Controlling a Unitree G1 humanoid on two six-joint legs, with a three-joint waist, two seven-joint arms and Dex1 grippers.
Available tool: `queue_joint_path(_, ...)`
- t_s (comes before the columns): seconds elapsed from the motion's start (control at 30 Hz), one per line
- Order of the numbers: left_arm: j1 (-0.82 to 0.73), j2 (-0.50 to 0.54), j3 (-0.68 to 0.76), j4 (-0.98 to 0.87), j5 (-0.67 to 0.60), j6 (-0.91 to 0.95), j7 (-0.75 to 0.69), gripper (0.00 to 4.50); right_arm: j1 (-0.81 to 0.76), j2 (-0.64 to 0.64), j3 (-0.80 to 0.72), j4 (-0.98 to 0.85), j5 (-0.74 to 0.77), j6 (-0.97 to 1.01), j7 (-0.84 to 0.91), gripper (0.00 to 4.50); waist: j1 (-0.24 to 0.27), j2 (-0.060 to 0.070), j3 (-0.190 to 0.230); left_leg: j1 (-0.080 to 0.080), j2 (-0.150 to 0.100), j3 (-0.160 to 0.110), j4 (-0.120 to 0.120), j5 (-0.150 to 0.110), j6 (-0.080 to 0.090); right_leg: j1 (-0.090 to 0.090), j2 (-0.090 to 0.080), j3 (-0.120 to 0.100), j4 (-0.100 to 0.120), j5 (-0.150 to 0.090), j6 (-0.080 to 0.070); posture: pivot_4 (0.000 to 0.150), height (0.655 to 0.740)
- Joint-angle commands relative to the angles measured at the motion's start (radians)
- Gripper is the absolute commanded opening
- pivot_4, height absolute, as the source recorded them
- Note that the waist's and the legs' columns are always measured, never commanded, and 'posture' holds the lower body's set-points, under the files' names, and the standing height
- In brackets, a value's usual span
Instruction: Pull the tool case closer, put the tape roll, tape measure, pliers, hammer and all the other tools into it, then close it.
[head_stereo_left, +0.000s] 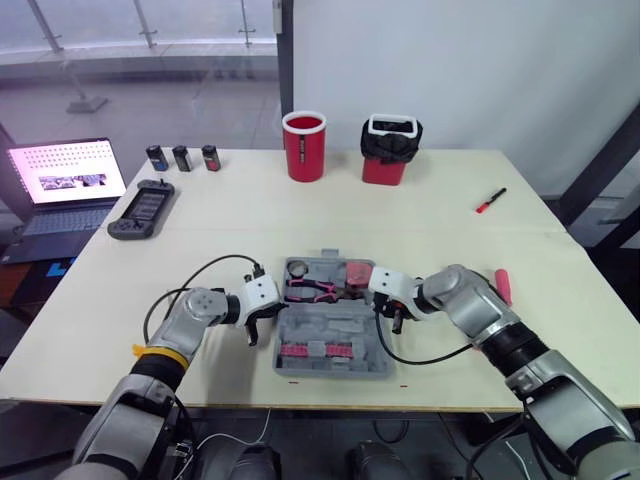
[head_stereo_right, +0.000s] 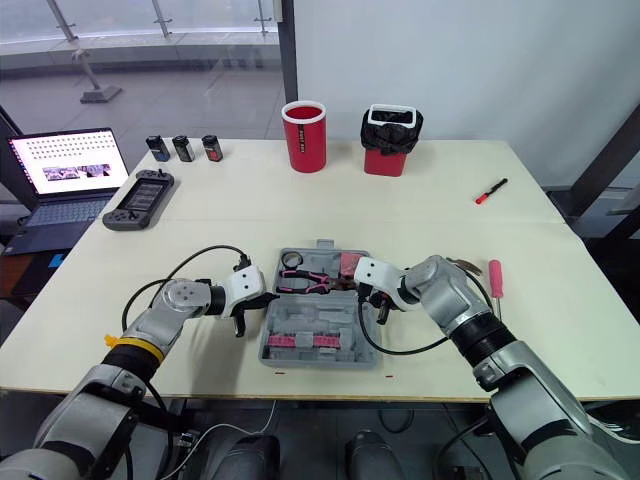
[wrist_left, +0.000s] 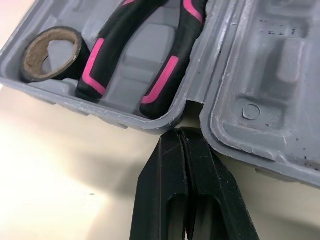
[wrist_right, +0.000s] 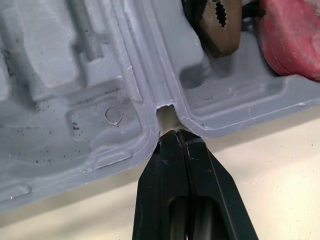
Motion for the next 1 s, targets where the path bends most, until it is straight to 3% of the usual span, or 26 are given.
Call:
queue_joint_path(0.03,0.030,-0.059,-0.068,-0.053,-0.008,0.008,-0.049,0.01,0.017,0.029,0.009,-0.049,0.003,0.003,0.014,0.00,0.002,0.000,0.000,0.000,0.000,0.000,0.000,0.000,0.000,0.000,0.000,0.000,0.000,0.000,0.000,0.150,0.7387)
queue_joint_path(1.0,0.027,-0.078,-0.072,-0.041,0.012,0.008,-0.049,0.01,0.072,0.007,-0.032,-0.106,-0.034,0.040,0.025,0.00,0.026,0.000,0.000,-0.001,0.000,0.000,0.000,0.000,0.000,0.000,0.000,0.000,-0.001,-0.002,-0.003,0.150,0.7387)
